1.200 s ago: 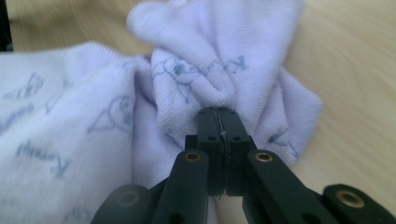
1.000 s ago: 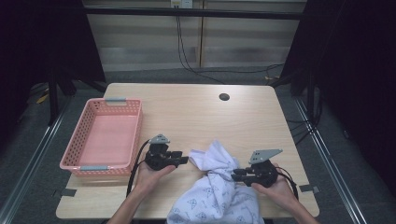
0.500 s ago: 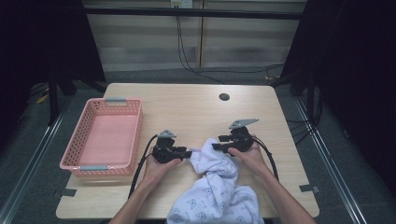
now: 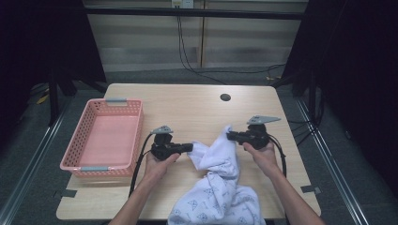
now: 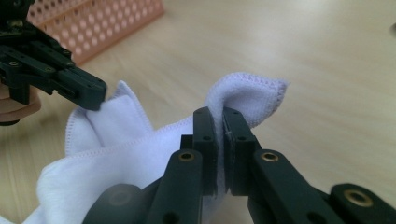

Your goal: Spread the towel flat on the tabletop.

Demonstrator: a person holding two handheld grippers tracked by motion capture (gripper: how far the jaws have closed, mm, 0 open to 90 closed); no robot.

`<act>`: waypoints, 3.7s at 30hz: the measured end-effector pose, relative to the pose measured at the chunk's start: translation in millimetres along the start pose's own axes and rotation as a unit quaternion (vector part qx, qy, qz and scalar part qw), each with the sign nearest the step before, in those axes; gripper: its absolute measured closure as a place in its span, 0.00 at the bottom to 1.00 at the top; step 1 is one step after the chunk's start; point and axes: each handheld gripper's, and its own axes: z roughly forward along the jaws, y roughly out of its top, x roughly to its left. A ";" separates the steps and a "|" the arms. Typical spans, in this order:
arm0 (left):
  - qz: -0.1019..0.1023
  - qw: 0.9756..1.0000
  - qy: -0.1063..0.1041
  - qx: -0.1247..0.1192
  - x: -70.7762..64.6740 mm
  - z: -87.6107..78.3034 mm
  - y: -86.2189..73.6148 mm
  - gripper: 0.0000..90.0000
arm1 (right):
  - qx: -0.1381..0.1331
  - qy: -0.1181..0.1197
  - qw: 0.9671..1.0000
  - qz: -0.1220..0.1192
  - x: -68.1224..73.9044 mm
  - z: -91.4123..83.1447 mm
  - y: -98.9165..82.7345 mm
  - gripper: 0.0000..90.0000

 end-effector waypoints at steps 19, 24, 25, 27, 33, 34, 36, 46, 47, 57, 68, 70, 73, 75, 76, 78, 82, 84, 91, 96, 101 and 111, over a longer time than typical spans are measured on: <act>0.089 0.972 0.039 -0.212 -62.9 -139.1 118.2 0.98 | -0.182 -0.095 0.977 -0.065 20.6 -121.3 111.8 0.95; 0.103 0.961 0.065 -0.247 -74.4 -158.6 150.0 0.98 | -0.212 -0.104 0.968 -0.086 31.3 -134.5 146.0 0.95; 0.109 0.958 0.076 -0.256 -76.8 -162.9 154.3 0.98 | -0.219 -0.106 0.966 -0.091 34.6 -137.5 154.0 0.95; 0.109 0.955 0.079 -0.265 -78.8 -170.1 163.0 0.98 | -0.230 -0.107 0.962 -0.101 41.9 -142.1 169.7 0.95; 0.119 0.949 0.120 -0.265 -77.0 -177.9 177.3 0.98 | -0.246 -0.123 0.953 -0.125 56.9 -148.3 205.2 0.94; 0.112 0.954 0.131 -0.245 -66.3 -169.8 174.0 0.98 | -0.242 -0.121 0.955 -0.120 53.7 -140.4 202.6 0.94; 0.109 0.957 0.141 -0.227 -58.1 -161.2 169.8 0.98 | -0.238 -0.119 0.958 -0.112 49.5 -133.5 197.9 0.93; 0.008 0.977 0.156 -0.142 26.4 -99.6 136.8 0.85 | -0.083 -0.108 0.990 -0.023 -34.7 -25.0 132.9 0.63; 0.008 0.979 0.149 -0.140 26.7 -96.3 133.0 0.85 | -0.083 -0.108 0.990 -0.023 -34.7 -25.0 132.9 0.63; 0.048 0.993 0.086 -0.072 -10.0 -74.8 76.2 0.76 | -0.030 -0.074 0.997 -0.014 -26.7 -38.5 55.6 0.62; 0.040 0.998 0.034 0.030 -32.1 -62.9 -22.5 0.82 | 0.086 0.009 0.996 -0.036 22.8 -38.0 -54.2 0.64; 0.034 0.998 0.026 0.047 -32.3 -61.4 -38.9 0.81 | 0.105 0.008 0.994 -0.037 24.5 -36.0 -64.8 0.61; 0.038 0.996 0.025 0.076 -35.4 -58.6 -49.1 0.78 | 0.130 0.000 0.990 -0.047 23.7 -29.3 -74.9 0.59; 0.049 0.995 0.022 0.084 -38.3 -57.4 -52.4 0.75 | 0.133 -0.011 0.989 -0.064 24.0 -22.8 -78.3 0.60; 0.042 0.995 0.020 0.086 -39.1 -56.4 -55.1 0.74 | 0.133 -0.018 0.988 -0.072 25.3 -21.0 -77.5 0.63; 0.047 0.993 0.026 0.102 -39.3 -55.1 -60.9 0.73 | 0.138 -0.032 0.985 -0.095 28.5 -20.3 -77.3 0.78; 0.059 0.991 0.036 0.119 -42.9 -53.5 -68.2 0.70 | 0.157 -0.028 0.984 -0.076 25.2 -42.7 -84.3 0.99; 0.067 0.989 0.026 0.130 -46.0 -49.9 -69.9 0.69 | 0.159 -0.025 0.984 -0.069 24.8 -61.8 -91.2 0.99; 0.114 0.979 0.041 0.163 -57.4 -37.9 -74.2 0.71 | 0.150 -0.006 0.988 -0.045 40.9 -123.3 -110.2 1.00; 0.117 0.974 0.036 0.189 -64.0 -46.9 -80.4 1.00 | 0.124 0.008 0.991 -0.041 53.4 -138.8 -115.0 0.83; 0.080 0.974 -0.015 0.210 -66.2 -72.0 -97.0 1.00 | 0.101 -0.007 0.994 -0.038 46.7 -121.6 -104.2 0.66; 0.082 0.987 0.047 0.127 -38.5 -44.6 -55.2 0.69 | 0.139 -0.056 0.987 -0.056 -2.5 -52.5 -81.4 0.63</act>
